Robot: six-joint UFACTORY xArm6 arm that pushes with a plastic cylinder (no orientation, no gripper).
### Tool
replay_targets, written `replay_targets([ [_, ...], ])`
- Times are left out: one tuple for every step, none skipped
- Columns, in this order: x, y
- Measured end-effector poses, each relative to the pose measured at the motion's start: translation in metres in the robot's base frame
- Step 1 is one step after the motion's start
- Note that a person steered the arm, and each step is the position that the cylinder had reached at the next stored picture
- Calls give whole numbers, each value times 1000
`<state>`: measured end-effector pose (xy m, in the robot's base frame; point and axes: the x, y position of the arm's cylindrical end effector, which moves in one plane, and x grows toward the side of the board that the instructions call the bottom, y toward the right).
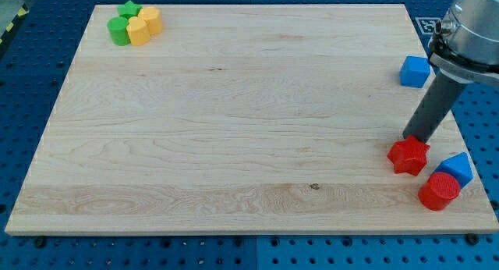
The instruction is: Push blue cube to red star
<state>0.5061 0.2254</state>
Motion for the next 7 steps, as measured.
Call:
replay_targets([
  [9, 0],
  [15, -1],
  [19, -3],
  [7, -3],
  [-36, -9],
  [-68, -20],
  [-106, -23],
])
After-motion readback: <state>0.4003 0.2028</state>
